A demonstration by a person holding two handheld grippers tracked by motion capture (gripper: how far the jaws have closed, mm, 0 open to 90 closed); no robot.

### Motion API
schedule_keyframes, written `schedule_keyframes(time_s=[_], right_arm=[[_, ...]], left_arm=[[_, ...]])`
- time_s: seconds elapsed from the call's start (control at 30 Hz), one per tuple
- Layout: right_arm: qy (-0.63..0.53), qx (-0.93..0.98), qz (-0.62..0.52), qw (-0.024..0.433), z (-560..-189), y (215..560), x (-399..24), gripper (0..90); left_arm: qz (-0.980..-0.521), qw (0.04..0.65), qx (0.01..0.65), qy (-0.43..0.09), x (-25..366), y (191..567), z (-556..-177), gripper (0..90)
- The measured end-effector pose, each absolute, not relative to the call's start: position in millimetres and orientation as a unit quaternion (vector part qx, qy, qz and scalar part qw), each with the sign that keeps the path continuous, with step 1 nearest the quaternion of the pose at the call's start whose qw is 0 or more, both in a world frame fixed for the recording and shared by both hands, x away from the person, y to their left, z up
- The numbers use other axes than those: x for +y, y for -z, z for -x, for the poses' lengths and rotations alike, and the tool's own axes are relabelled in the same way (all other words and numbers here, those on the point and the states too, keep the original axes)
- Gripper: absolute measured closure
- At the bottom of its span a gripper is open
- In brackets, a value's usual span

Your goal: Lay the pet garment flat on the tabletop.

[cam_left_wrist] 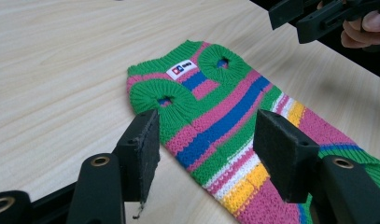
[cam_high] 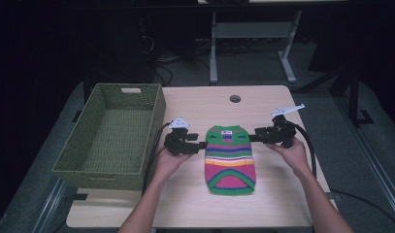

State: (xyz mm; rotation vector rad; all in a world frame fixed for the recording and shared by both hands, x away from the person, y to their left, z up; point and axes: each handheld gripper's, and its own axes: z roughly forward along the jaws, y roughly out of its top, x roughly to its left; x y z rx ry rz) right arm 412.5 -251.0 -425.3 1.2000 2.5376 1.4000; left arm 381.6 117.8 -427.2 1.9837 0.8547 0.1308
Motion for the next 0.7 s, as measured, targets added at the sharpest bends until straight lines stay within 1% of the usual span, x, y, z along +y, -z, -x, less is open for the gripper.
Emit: schedule_keyframes(time_s=[0.1, 0.23, 0.47, 0.57, 0.7], right_arm=[[-0.449, 0.807, -0.384, -0.001, -407.6, 428.2, -255.8, 41.6], [-0.443, 0.811, -0.383, -0.007, -403.2, 431.3, -262.5, 39.7], [-0.445, 0.809, -0.384, 0.000, -392.3, 430.1, -272.2, 38.7], [-0.442, 0.809, -0.387, -0.005, -389.4, 429.8, -276.0, 37.6], [-0.446, 0.809, -0.383, 0.001, -384.7, 428.3, -279.3, 37.4]], left_arm=[[-0.800, 0.478, 0.360, -0.046, 121.3, 430.0, -379.7, 39.0], [-0.803, 0.474, 0.360, -0.041, 121.9, 432.0, -376.0, 36.6], [-0.801, 0.473, 0.366, -0.043, 126.9, 436.4, -370.2, 34.5], [-0.798, 0.471, 0.374, -0.037, 129.1, 440.4, -367.5, 31.5], [-0.800, 0.465, 0.376, -0.040, 131.8, 443.6, -364.0, 31.5]])
